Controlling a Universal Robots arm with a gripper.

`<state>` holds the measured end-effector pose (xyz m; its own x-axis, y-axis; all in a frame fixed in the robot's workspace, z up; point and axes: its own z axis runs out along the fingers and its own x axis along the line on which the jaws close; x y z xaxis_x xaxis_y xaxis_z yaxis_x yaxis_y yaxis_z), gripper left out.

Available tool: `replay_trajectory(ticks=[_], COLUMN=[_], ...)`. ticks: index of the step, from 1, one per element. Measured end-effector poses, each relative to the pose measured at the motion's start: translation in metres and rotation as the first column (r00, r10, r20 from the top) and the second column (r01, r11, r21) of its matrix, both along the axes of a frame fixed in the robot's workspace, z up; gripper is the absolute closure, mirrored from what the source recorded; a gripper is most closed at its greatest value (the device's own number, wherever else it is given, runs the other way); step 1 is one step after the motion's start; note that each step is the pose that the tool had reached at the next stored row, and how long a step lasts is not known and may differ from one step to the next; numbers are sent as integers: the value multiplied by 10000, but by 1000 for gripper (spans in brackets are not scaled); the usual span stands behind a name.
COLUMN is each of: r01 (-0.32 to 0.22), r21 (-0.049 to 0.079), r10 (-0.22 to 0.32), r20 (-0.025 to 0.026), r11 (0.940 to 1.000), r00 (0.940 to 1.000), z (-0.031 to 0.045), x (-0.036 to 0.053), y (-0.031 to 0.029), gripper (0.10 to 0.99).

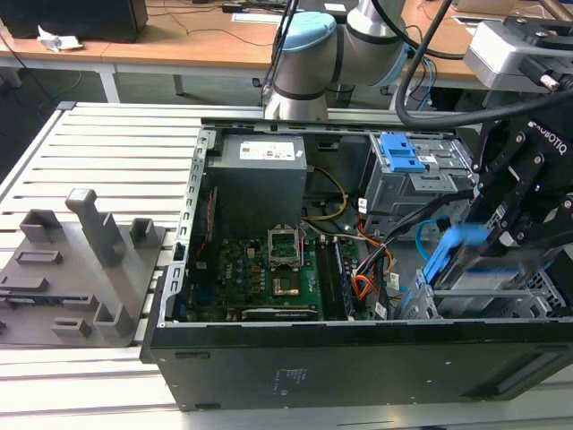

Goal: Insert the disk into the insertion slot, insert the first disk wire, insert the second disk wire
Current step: 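Insert the disk into the insertion slot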

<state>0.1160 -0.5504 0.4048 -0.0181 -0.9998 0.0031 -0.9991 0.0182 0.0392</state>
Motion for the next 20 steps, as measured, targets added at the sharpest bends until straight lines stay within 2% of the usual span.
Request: replay_trajectory(ticks=[4,5,6,7,8,9,13,14,15,18,20], r01=[0,0,0,0,0,0,-1,-1,-1,0,-1], r21=[-1,-1,0,-1,-1,0,1,4,1,-1,-1], r10=[0,0,0,0,0,0,1,1,1,0,1], r20=[-1,-1,0,-1,-1,-1,-1,-2,-13,-15,-15], r11=[10000,10000,10000,10000,10000,10000,10000,10000,10000,10000,10000], r00=[10000,10000,10000,10000,10000,10000,10000,10000,10000,10000,10000], z=[-3,-3,-5,-5,-5,-6,-10,-15,-22,-91,-175], x=[0,0,0,0,0,0,6,26,94,118,120], y=[0,0,0,0,0,0,0,1,8,7,-16], gripper=[663,729,851,914,914,973,980,980,980,980,980])
